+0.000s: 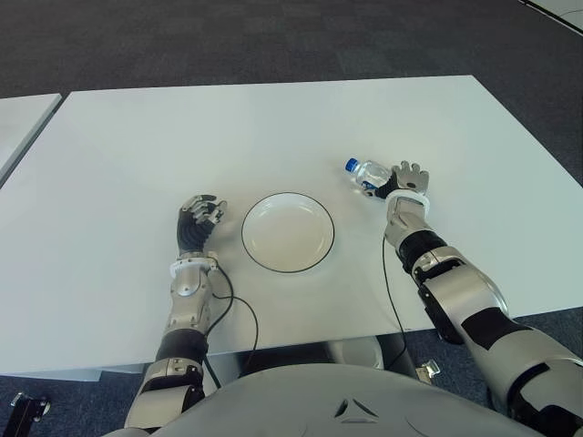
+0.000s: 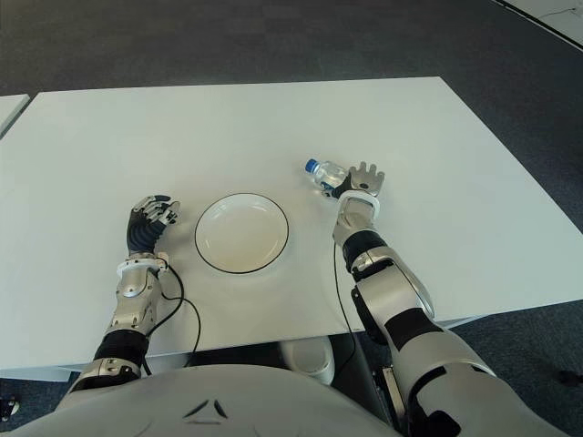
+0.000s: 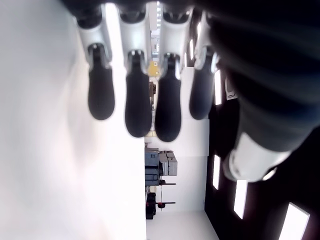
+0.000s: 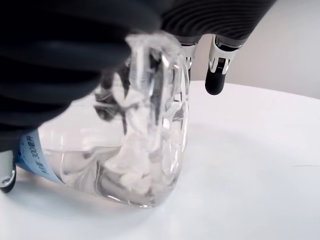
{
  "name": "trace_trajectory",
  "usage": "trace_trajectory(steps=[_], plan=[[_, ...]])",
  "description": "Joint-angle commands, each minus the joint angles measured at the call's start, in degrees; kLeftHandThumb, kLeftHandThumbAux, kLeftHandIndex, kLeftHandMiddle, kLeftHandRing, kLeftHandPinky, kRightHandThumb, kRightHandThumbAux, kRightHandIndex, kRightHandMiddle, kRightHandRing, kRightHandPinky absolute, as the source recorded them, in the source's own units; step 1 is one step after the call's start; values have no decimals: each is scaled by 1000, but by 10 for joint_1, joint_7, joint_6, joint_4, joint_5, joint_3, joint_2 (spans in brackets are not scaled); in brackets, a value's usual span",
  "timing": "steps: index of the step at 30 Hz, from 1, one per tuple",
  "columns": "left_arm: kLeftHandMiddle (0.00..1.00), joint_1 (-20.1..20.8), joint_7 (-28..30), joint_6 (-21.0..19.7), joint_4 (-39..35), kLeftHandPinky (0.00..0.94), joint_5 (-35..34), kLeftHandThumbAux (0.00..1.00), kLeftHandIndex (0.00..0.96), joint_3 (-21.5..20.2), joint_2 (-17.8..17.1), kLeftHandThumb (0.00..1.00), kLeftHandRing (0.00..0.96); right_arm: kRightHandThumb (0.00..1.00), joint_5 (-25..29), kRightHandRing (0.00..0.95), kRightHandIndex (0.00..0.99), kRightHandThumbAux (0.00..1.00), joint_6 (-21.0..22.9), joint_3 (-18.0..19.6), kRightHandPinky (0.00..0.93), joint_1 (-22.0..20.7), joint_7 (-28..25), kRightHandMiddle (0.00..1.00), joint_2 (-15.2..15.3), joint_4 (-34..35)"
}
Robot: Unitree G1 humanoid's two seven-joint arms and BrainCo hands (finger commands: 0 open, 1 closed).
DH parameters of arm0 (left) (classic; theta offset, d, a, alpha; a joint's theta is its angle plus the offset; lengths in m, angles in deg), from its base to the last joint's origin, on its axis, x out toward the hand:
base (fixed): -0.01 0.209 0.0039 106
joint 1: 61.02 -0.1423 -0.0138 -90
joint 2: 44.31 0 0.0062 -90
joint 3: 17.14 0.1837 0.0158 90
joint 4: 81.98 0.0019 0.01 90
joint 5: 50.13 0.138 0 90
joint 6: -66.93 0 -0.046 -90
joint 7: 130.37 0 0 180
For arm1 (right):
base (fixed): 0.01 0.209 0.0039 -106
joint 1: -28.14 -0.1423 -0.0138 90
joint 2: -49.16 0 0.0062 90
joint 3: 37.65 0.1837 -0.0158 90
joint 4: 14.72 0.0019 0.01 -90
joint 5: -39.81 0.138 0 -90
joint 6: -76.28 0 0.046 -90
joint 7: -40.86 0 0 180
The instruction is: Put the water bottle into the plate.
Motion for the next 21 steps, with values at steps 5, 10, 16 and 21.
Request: trace_trajectory(steps=[5,10,16,21], plan=[[592,-50,-10,-73,25,564,-11,714,432,-5,23,705,581,649,52,134,429,680,11,6,217,60,-43,177,-24,-47],[588,-52,-12,-75,20,554,-10,714,432,-7,25,705,574,685,71,211,428,708,-1,16,285,63,-21,253,-20,-50],[589,-53,-15,-77,13,558,-9,714,432,-6,26,706,573,695,113,394,433,714,-42,52,440,72,28,427,-19,-45],[589,-54,-14,-79,9,555,-8,713,433,-6,25,707,573,698,138,569,436,718,-67,76,603,80,56,575,-21,-38]])
